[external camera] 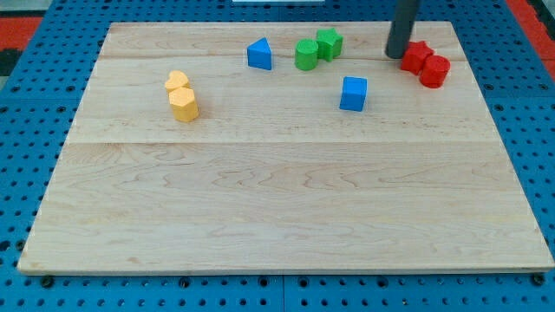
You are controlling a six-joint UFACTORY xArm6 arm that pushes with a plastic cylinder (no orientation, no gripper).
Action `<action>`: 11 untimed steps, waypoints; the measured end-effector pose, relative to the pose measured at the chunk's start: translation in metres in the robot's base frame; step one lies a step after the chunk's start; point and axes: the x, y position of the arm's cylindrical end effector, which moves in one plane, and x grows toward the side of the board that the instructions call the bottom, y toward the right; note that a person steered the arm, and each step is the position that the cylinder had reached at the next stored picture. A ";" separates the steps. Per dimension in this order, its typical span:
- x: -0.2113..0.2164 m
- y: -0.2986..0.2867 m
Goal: Push the triangle towards the yellow blocks
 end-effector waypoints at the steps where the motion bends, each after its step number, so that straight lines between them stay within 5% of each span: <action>1: -0.006 -0.017; 3: -0.079 -0.025; 5: -0.077 -0.114; 8: 0.039 -0.211; 9: 0.082 -0.145; 10: 0.130 -0.157; 11: 0.172 -0.059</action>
